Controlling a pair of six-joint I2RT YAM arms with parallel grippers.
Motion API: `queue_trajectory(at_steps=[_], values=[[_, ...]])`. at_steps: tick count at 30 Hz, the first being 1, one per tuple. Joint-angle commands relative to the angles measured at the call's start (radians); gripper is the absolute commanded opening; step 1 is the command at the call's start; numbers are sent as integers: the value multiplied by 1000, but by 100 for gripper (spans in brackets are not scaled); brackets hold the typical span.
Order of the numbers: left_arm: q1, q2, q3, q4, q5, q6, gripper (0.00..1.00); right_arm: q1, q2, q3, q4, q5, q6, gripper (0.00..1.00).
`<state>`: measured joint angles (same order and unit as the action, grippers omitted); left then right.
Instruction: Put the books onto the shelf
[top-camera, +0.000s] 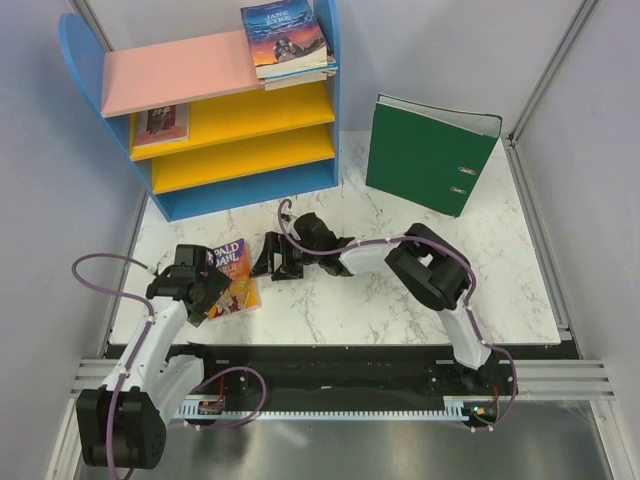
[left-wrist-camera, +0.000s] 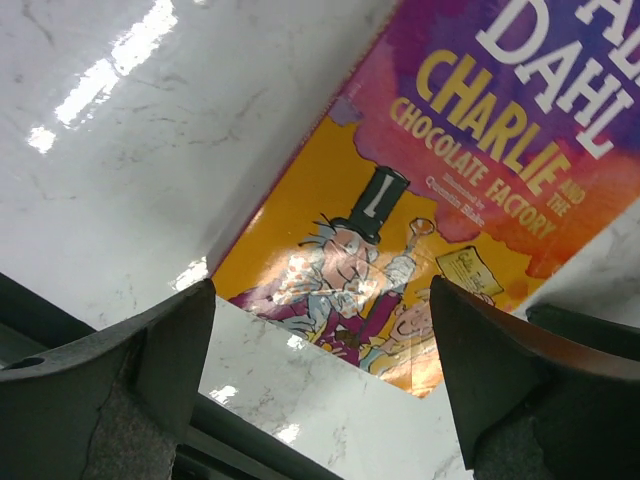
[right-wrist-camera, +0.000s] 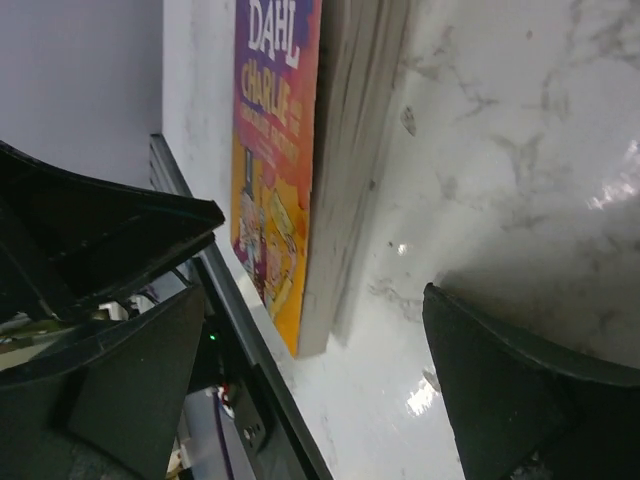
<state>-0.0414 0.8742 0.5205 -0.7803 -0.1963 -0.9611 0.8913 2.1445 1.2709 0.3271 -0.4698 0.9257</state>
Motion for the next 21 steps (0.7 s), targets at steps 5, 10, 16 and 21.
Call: queue_trajectory(at_steps=[5,10,16,21], values=[[15,69,-23,87,-86,-19,91,38,188,142,125,-76,157,84],[17,190,-43,192,17,39,91,69,233,220,156,-104,200,64],[17,253,-47,276,149,117,100,78,233,222,156,-96,213,0],[17,177,-27,251,144,168,100,55,157,110,155,-55,176,0]])
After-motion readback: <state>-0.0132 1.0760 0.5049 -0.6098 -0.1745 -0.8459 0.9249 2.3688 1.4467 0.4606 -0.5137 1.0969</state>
